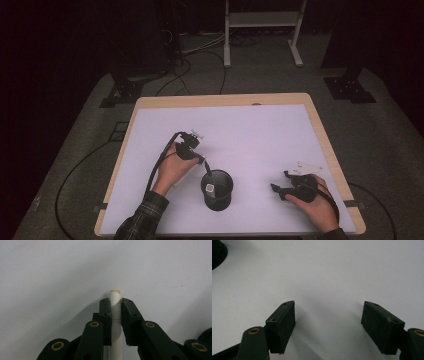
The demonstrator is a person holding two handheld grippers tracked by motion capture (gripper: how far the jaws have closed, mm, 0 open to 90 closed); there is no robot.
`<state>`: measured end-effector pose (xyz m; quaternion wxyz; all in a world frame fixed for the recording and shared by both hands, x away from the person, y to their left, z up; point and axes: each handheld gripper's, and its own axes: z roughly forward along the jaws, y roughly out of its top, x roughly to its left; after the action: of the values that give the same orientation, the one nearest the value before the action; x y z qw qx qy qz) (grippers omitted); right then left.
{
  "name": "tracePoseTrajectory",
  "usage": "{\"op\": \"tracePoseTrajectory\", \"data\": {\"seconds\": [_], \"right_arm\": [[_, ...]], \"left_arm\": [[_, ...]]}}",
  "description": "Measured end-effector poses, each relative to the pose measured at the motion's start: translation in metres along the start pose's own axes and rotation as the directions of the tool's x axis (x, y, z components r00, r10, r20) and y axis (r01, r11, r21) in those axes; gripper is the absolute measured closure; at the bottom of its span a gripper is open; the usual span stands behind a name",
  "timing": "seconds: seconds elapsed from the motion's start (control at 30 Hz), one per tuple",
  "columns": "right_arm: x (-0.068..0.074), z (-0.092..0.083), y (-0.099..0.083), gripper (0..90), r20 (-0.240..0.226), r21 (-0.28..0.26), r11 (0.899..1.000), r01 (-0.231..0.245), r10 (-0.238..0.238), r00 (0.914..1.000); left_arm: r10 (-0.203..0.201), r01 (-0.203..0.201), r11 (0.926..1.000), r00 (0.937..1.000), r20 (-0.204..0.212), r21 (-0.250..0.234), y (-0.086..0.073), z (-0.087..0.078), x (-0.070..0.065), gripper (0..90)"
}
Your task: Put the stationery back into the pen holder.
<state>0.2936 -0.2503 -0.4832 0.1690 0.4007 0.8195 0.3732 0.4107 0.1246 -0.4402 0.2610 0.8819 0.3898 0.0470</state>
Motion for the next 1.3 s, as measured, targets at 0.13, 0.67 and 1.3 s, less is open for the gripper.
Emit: {"op": "tracePoseTrajectory", "data": {"seconds": [0.13, 0.67, 1.3], "right_arm": [[0.000, 0.000, 0.000, 25.8, 0.000, 0.000, 1.000, 0.000, 0.000, 1.0000], [0.000, 0.000, 0.000, 25.7, 0.000, 0.000, 1.000, -0.001, 0.001, 1.0000], [0.000, 0.000, 0.000, 25.7, 0.000, -0.001, 1.000, -0.001, 0.001, 1.0000]], "left_arm": [[-0.003, 0.004, 0.9996, 0.9999, 0.016, -0.027, -0.001, -0.009, 0.002, 78.7], [-0.008, 0.019, 0.9850, 0.9977, 0.067, -0.171, -0.003, -0.051, 0.003, 78.6], [0.076, -0.052, 0.9295, 0.9958, 0.052, -0.365, 0.000, -0.121, -0.023, 78.6]]}}
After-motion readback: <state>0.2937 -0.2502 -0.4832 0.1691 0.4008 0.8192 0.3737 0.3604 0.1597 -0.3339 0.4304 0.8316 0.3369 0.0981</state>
